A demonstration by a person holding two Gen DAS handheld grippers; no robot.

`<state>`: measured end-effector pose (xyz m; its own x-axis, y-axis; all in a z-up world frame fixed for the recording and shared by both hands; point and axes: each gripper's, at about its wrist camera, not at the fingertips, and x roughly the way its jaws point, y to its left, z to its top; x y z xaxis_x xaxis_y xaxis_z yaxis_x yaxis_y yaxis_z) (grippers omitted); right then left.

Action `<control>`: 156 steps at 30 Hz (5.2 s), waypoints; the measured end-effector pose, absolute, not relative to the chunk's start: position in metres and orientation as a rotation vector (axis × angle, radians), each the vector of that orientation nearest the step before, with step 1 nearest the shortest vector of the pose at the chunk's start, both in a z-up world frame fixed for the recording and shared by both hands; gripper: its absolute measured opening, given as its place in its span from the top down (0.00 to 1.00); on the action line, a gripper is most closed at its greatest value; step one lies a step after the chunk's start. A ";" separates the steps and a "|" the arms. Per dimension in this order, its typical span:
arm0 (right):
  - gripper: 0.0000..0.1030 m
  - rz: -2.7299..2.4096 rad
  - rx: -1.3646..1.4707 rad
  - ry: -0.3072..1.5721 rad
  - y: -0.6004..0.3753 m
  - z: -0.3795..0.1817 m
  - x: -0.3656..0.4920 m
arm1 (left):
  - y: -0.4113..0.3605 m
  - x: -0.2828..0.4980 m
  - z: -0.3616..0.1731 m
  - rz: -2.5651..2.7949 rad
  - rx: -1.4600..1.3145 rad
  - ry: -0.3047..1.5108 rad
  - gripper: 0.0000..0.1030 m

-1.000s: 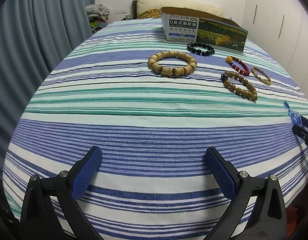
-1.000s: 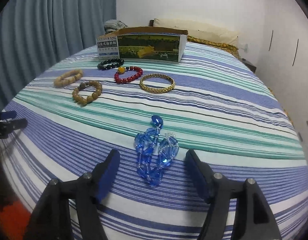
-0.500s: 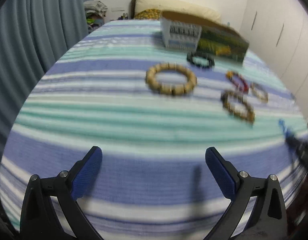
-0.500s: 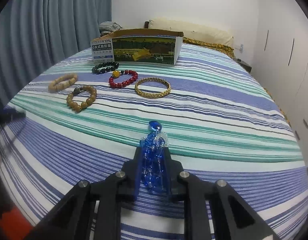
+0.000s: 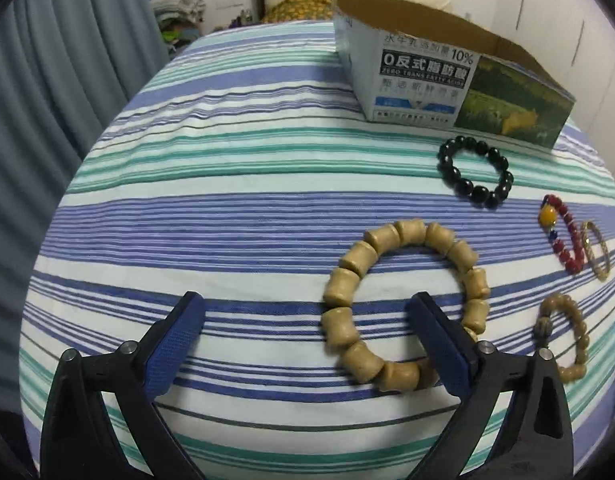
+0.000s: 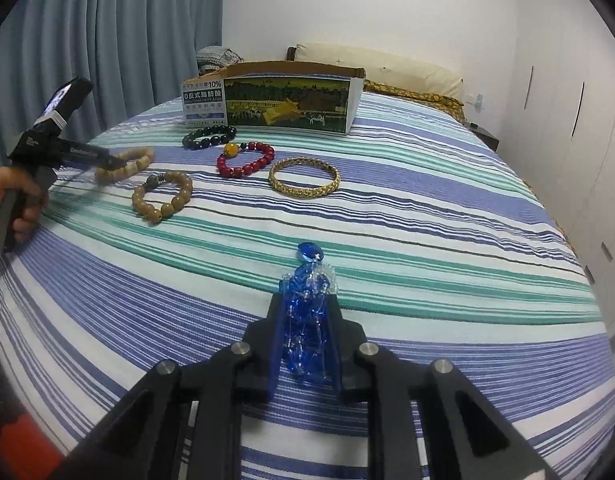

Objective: Organize jewelry
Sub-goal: 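Grasp the light wooden bead bracelet with the left tool while the right tool holds the blue chain, then carry the wooden bracelet and blue chain into the box and open both tools, then withdraw both tools from the box back over the remaining bracelets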

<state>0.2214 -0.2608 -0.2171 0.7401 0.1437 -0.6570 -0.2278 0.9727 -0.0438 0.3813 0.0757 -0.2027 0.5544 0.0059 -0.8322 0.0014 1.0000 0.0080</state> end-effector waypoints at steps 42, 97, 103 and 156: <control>0.82 0.272 0.150 0.689 -0.297 -0.143 0.221 | 0.067 0.274 -0.128 -0.054 -0.046 0.760 0.88; 0.80 0.348 -0.047 1.032 -0.220 -0.106 0.678 | 0.010 0.654 -0.105 -0.234 0.029 0.972 0.87; 0.44 0.319 -0.016 1.012 -0.221 -0.101 0.675 | 0.009 0.650 -0.099 -0.174 0.057 0.953 0.18; 0.43 0.215 -0.043 0.648 -0.271 -0.176 0.237 | -0.001 0.250 -0.156 -0.093 -0.034 0.759 0.03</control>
<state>0.2370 -0.2710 -0.1763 0.7762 0.1849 -0.6028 -0.2115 0.9770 0.0273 0.2500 -0.0006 -0.1558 0.7213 -0.0966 -0.6858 0.0719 0.9953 -0.0646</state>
